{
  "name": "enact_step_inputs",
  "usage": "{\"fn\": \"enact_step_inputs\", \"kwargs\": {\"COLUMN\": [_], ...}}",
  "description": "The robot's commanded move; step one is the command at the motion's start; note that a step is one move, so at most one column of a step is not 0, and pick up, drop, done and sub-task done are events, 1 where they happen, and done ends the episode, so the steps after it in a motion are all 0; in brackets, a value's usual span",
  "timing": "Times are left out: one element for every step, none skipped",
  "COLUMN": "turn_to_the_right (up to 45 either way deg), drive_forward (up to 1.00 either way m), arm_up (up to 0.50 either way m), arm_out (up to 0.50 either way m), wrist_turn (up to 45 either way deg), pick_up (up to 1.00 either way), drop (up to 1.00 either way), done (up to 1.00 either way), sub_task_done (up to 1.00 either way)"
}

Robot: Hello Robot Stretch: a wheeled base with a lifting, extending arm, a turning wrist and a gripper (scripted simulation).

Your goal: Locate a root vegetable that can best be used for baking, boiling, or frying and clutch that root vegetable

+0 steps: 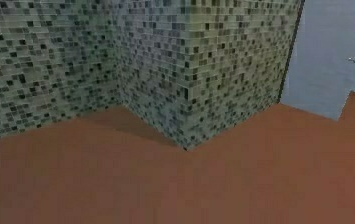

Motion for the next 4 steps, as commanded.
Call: {"fn": "enact_step_inputs", "kwargs": {"turn_to_the_right": [0.0, -30.0, 0.0, -18.0], "drive_forward": [0.2, 0.0, 0.15, 0.0], "arm_up": [0.0, 0.0, 0.0, 0.0], "arm_out": [0.0, 0.0, 0.0, 0.0], "wrist_turn": [0.0, 0.0, 0.0, 0.0], "pick_up": [0.0, 0.0, 0.0, 0.0], "drop": [0.0, 0.0, 0.0, 0.0], "done": [0.0, 0.0, 0.0, 0.0], "sub_task_done": [0.0, 0.0, 0.0, 0.0]}}
